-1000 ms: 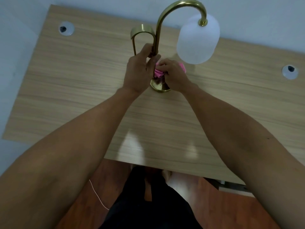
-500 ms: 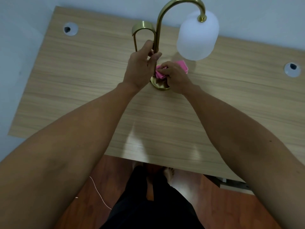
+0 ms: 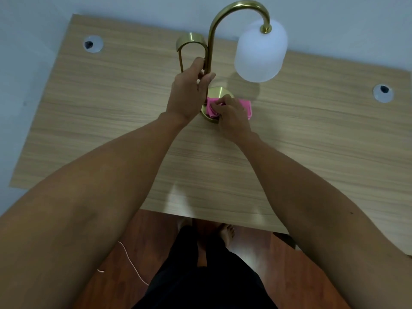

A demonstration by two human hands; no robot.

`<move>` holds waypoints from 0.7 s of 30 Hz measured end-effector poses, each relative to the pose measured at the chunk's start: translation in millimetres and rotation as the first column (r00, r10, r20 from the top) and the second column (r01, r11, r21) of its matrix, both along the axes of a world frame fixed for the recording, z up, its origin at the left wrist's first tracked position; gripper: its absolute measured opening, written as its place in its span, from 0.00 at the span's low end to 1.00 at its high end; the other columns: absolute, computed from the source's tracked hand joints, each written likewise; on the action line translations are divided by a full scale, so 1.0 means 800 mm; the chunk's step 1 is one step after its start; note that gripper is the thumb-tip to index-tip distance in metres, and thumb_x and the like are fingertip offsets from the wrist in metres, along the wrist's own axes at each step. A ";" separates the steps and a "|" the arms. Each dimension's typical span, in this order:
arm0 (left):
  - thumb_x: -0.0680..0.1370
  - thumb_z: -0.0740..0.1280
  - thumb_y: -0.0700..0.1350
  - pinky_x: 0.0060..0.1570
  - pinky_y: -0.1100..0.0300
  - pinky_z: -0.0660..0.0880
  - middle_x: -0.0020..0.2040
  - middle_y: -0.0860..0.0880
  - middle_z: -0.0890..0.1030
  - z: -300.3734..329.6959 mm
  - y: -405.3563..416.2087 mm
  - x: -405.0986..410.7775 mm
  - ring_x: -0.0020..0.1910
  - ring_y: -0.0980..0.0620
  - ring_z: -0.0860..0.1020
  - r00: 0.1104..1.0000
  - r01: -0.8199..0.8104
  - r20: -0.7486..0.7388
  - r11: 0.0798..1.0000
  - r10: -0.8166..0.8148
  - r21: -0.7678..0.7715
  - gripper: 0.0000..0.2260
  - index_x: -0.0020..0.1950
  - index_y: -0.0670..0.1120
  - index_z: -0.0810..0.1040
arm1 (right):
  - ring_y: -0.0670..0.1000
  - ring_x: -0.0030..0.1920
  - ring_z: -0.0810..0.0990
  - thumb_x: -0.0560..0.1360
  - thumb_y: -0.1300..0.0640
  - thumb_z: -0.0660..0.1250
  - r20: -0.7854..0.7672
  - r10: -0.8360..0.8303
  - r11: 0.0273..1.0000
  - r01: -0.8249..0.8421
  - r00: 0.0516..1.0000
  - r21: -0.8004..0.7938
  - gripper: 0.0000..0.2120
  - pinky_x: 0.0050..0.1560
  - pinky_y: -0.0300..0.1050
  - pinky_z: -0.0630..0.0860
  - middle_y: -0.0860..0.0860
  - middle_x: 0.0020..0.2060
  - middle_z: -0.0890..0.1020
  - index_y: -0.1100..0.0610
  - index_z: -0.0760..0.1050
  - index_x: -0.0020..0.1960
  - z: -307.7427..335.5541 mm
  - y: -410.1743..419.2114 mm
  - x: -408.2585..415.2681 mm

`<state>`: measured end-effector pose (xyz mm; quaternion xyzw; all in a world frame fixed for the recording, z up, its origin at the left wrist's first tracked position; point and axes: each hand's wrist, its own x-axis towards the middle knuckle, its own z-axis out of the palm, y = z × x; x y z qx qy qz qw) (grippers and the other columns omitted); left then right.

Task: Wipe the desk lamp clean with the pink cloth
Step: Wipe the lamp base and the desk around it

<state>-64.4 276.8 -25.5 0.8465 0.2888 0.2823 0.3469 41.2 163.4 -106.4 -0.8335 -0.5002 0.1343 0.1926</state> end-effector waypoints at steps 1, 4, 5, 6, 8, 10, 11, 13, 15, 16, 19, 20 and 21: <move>0.84 0.64 0.45 0.44 0.44 0.80 0.45 0.42 0.83 0.001 0.000 0.000 0.43 0.43 0.82 1.000 0.001 -0.004 1.000 -0.001 0.002 0.12 0.57 0.35 0.75 | 0.61 0.62 0.78 0.82 0.64 0.67 0.010 0.006 1.000 -0.006 1.000 -0.003 0.15 0.61 0.60 0.76 0.58 0.59 0.82 0.59 0.82 0.67 0.000 -0.002 -0.002; 0.84 0.64 0.45 0.44 0.44 0.80 0.46 0.42 0.83 0.003 -0.001 -0.001 0.43 0.44 0.82 1.000 0.005 -0.016 1.000 -0.005 0.008 0.12 0.57 0.35 0.75 | 0.63 0.60 0.79 0.81 0.66 0.66 0.002 0.023 0.999 -0.023 1.000 0.029 0.15 0.59 0.61 0.76 0.59 0.57 0.83 0.59 0.82 0.66 0.000 -0.009 -0.006; 0.84 0.64 0.45 0.43 0.45 0.80 0.46 0.42 0.84 0.004 -0.001 -0.001 0.43 0.44 0.82 1.000 0.006 -0.020 1.000 -0.006 0.011 0.12 0.57 0.36 0.75 | 0.63 0.59 0.79 0.82 0.65 0.66 -0.010 0.028 0.999 -0.027 1.000 0.034 0.15 0.58 0.61 0.77 0.60 0.57 0.84 0.59 0.83 0.66 -0.001 -0.011 -0.006; 0.84 0.64 0.45 0.44 0.45 0.80 0.45 0.42 0.83 0.005 -0.001 -0.001 0.43 0.44 0.82 1.000 0.005 -0.023 1.000 -0.005 0.013 0.12 0.57 0.36 0.75 | 0.63 0.59 0.79 0.82 0.64 0.66 -0.019 0.030 0.999 -0.029 0.999 0.032 0.14 0.58 0.60 0.77 0.60 0.56 0.84 0.59 0.83 0.65 -0.001 -0.013 -0.006; 0.84 0.64 0.46 0.44 0.44 0.80 0.44 0.43 0.83 0.007 -0.002 -0.001 0.43 0.44 0.82 1.000 -0.002 -0.031 1.000 0.003 0.009 0.12 0.57 0.36 0.76 | 0.63 0.60 0.79 0.82 0.65 0.66 -0.043 0.034 0.999 -0.034 0.999 0.002 0.15 0.59 0.58 0.77 0.59 0.57 0.84 0.59 0.83 0.66 -0.002 -0.013 -0.005; 0.84 0.63 0.46 0.46 0.43 0.80 0.45 0.43 0.83 0.009 -0.003 -0.001 0.44 0.44 0.82 0.999 -0.008 -0.046 1.000 0.008 0.000 0.12 0.57 0.37 0.76 | 0.61 0.60 0.78 0.81 0.69 0.65 -0.159 0.005 0.999 -0.013 0.987 -0.051 0.16 0.59 0.51 0.75 0.56 0.55 0.82 0.61 0.83 0.65 0.001 -0.009 0.002; 0.84 0.63 0.46 0.46 0.43 0.80 0.45 0.43 0.83 0.009 -0.003 -0.001 0.44 0.44 0.82 0.999 -0.007 -0.052 1.000 0.006 -0.005 0.12 0.57 0.37 0.75 | 0.59 0.59 0.78 0.80 0.70 0.64 -0.255 -0.031 0.997 0.012 0.967 -0.077 0.17 0.58 0.47 0.72 0.55 0.54 0.81 0.62 0.83 0.65 0.006 -0.007 0.008; 0.84 0.63 0.46 0.45 0.42 0.80 0.45 0.42 0.83 0.009 -0.002 -0.001 0.43 0.43 0.82 0.999 0.001 -0.053 1.000 -0.001 -0.013 0.12 0.57 0.37 0.75 | 0.55 0.55 0.80 0.82 0.68 0.64 -0.434 -0.143 0.990 0.121 0.889 -0.077 0.14 0.54 0.44 0.70 0.53 0.52 0.84 0.62 0.84 0.62 0.015 -0.007 0.022; 0.84 0.63 0.46 0.44 0.43 0.79 0.45 0.42 0.83 0.008 -0.002 -0.001 0.42 0.43 0.81 0.999 -0.006 -0.042 1.000 0.006 -0.008 0.11 0.56 0.37 0.75 | 0.50 0.40 0.80 0.83 0.62 0.65 -0.558 -0.290 0.935 0.355 0.778 0.009 0.10 0.44 0.44 0.73 0.50 0.37 0.83 0.63 0.86 0.53 0.021 -0.013 0.036; 0.84 0.64 0.46 0.44 0.43 0.79 0.44 0.42 0.83 0.007 -0.002 -0.001 0.42 0.42 0.81 0.999 -0.012 -0.034 1.000 0.012 -0.004 0.11 0.56 0.37 0.75 | 0.47 0.33 0.76 0.83 0.61 0.66 -0.573 -0.353 0.881 0.469 0.740 0.063 0.12 0.38 0.44 0.72 0.47 0.31 0.79 0.63 0.86 0.48 0.021 -0.017 0.043; 0.84 0.64 0.45 0.44 0.44 0.78 0.44 0.42 0.83 0.004 -0.002 -0.001 0.42 0.42 0.81 1.000 -0.010 -0.026 1.000 0.011 0.014 0.12 0.56 0.36 0.75 | 0.45 0.32 0.75 0.81 0.63 0.64 -0.521 -0.436 0.828 0.554 0.734 0.088 0.11 0.30 0.45 0.71 0.44 0.30 0.77 0.59 0.86 0.50 0.022 -0.013 0.051; 0.84 0.64 0.45 0.44 0.44 0.79 0.44 0.41 0.83 0.003 -0.001 0.000 0.42 0.42 0.81 0.999 -0.007 -0.031 1.000 0.008 0.019 0.12 0.56 0.36 0.75 | 0.48 0.35 0.78 0.81 0.65 0.63 -0.511 -0.415 0.853 0.518 0.752 0.069 0.12 0.32 0.48 0.73 0.47 0.33 0.80 0.60 0.86 0.52 0.024 -0.004 0.050; 0.84 0.64 0.46 0.44 0.43 0.79 0.44 0.41 0.83 0.003 -0.001 0.000 0.43 0.42 0.81 0.999 -0.005 -0.036 1.000 0.005 0.020 0.12 0.56 0.36 0.76 | 0.54 0.39 0.82 0.80 0.67 0.61 -0.507 -0.383 0.880 0.471 0.773 0.054 0.14 0.37 0.52 0.75 0.53 0.37 0.84 0.62 0.86 0.52 0.024 0.004 0.048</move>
